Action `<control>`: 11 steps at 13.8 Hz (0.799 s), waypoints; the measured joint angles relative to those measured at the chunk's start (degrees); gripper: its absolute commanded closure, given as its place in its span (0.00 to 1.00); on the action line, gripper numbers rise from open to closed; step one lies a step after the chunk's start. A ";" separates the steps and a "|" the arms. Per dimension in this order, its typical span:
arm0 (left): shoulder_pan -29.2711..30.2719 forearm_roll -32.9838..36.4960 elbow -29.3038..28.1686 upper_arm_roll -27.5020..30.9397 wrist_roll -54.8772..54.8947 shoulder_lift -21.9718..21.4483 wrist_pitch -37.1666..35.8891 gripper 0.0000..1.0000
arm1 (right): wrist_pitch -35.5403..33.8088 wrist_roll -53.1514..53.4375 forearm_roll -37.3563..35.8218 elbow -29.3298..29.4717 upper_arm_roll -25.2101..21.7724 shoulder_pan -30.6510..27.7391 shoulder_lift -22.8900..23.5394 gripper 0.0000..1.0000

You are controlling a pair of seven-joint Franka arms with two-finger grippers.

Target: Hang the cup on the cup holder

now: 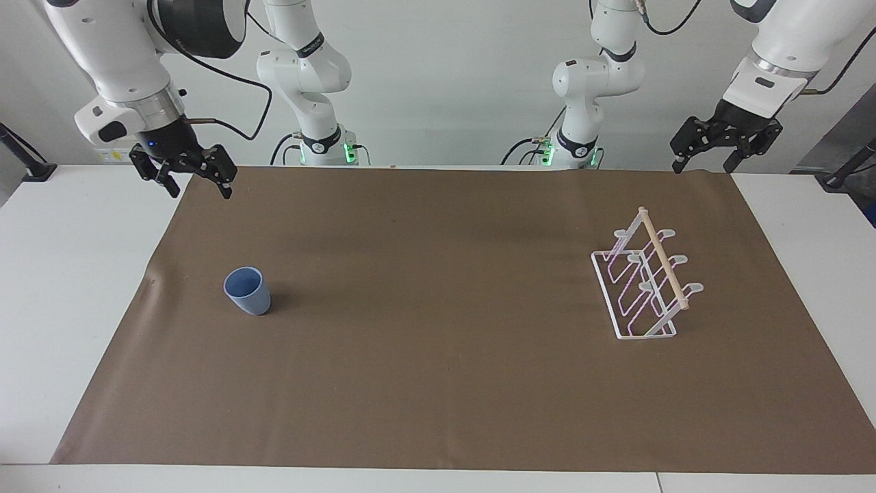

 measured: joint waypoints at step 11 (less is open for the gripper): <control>0.00 0.00 -0.27 0.00 0.04 0.00 0.00 0.00 | 22.32 1.05 0.07 -11.90 -0.03 0.03 6.40 0.00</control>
